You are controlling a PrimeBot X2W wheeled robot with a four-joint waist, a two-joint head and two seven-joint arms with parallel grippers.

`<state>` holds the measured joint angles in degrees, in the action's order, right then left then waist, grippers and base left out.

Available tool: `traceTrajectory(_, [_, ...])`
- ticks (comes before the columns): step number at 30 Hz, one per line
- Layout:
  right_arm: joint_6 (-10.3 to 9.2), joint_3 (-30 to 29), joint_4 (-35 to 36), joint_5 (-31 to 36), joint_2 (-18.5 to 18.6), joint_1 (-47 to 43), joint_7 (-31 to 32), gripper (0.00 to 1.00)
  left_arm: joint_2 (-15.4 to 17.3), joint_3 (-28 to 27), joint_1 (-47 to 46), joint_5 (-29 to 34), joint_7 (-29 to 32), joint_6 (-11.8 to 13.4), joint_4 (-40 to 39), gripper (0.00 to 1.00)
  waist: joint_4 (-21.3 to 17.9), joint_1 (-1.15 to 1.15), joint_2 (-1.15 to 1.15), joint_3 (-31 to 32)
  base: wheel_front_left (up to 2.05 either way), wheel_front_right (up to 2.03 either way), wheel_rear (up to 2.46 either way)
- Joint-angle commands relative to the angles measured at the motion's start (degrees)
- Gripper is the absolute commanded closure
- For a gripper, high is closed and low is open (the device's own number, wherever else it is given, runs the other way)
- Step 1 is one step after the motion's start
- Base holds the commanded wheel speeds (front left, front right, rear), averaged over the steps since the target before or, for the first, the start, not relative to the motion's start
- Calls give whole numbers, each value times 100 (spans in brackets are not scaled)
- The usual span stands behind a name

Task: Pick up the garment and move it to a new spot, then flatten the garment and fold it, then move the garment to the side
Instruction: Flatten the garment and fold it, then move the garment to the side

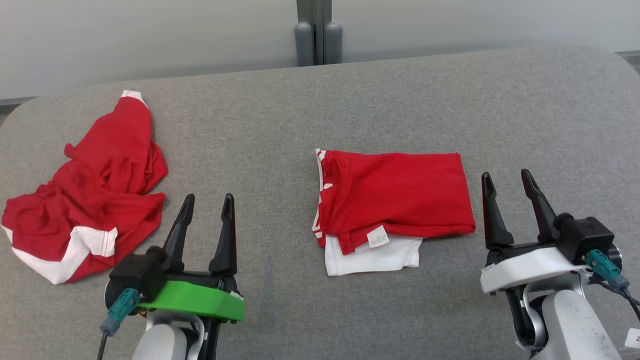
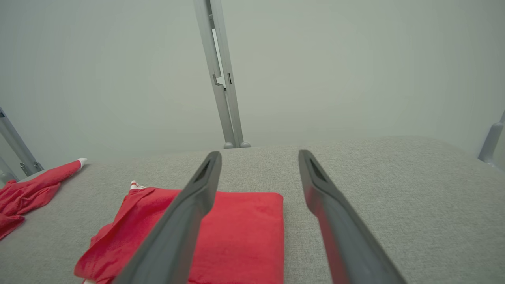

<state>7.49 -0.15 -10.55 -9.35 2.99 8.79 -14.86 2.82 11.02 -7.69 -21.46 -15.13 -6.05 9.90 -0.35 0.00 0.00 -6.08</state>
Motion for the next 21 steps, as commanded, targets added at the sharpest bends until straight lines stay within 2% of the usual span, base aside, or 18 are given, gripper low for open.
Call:
traceTrajectory(1, [0, -24, -13, 84, 4, 83, -33, 0, 16, -2, -87, -52, 0, -16, -11, 0, 55, 0, 0, -96, 0, 0, 0])
traceTrajectory(10, [-1, -505, -1020, 644, -3, 639, 460, 0, 16, 129, -345, -45, 0, -26, 7, 0, 370, 0, 0, -625, 0, 0, 0])
traceTrajectory(17, [-1, -780, -1946, 510, -4, 995, 596, 0, 16, 232, -491, -77, 0, -24, 52, 0, 661, 0, 0, -865, 0, 0, 0])
traceTrajectory(21, [-1, -718, -2378, 379, -4, 1134, 557, 0, 16, 233, -501, -51, 0, -8, 67, 0, 726, 0, 0, -885, 0, 0, 0])
